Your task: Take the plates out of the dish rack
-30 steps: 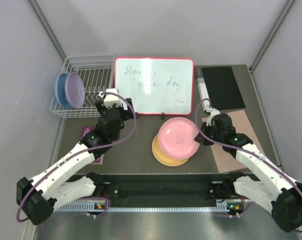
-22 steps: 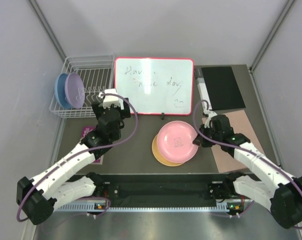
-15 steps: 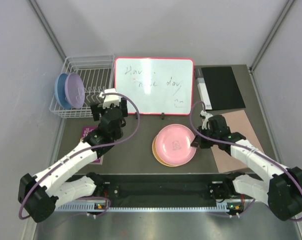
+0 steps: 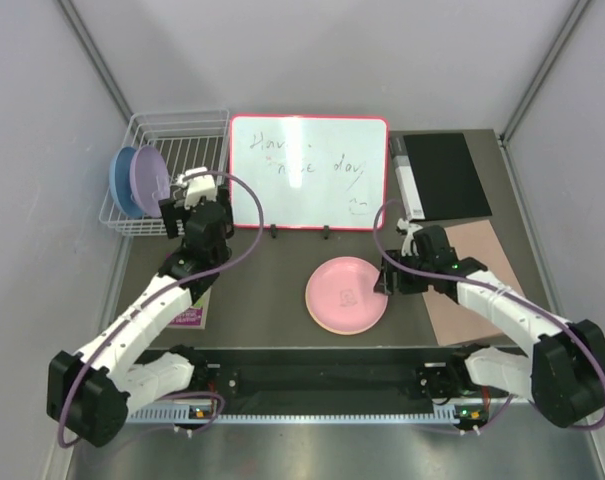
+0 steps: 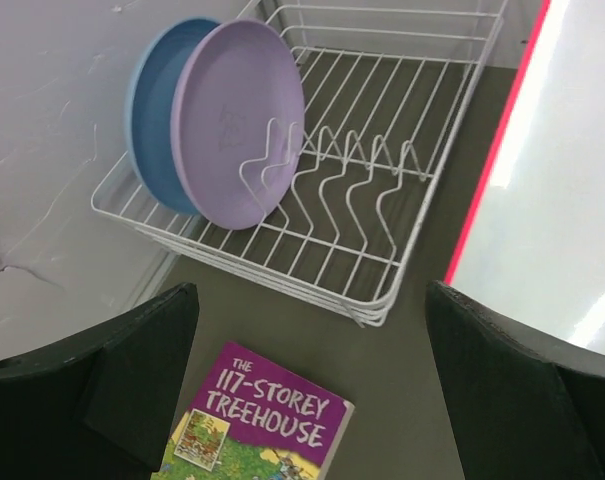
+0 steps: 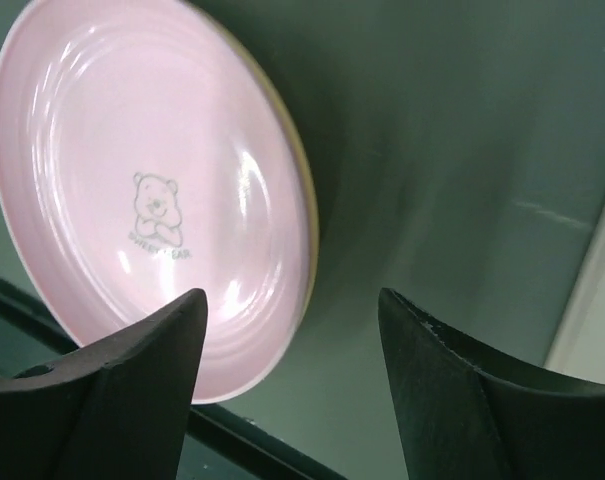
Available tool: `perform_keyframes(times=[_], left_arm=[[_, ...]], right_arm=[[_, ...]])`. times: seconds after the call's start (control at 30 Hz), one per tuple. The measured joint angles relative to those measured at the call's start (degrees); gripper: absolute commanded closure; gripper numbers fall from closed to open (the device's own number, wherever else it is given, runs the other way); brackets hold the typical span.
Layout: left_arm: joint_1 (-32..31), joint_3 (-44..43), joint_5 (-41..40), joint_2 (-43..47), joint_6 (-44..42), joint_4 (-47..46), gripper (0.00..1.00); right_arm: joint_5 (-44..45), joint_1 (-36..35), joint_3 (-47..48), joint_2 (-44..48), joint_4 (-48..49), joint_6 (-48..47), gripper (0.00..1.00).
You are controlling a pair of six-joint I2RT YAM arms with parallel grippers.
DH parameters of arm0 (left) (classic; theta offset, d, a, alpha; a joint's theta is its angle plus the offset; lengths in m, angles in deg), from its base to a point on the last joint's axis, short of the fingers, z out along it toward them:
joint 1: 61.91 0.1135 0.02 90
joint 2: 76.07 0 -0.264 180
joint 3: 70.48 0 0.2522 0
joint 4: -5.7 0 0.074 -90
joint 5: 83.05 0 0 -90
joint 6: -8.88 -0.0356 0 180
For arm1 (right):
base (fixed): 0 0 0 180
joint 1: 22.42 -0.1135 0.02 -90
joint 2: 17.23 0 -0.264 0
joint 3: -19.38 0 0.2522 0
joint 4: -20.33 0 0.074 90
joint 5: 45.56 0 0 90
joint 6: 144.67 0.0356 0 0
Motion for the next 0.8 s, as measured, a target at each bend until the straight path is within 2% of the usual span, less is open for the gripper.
perform_keyframes(times=[0.23, 0.57, 0.8], left_arm=[[16.04, -2.08, 5.49, -3.37, 0.66, -0.72, 0.01], [26.14, -10.80, 8.94, -15.10, -1.73, -4.61, 0.04], [30.95, -20.96, 14.34, -25.09, -1.99, -4.92, 0.13]], right_arm=[[11.58, 0.00, 3.65, 8.63, -3.28, -0.22, 0.28], [16.20, 0.00, 6.03, 7.61, -1.77, 0.13, 0.28], [16.15, 0.00, 6.03, 3.45, 0.57, 0.15, 0.31]])
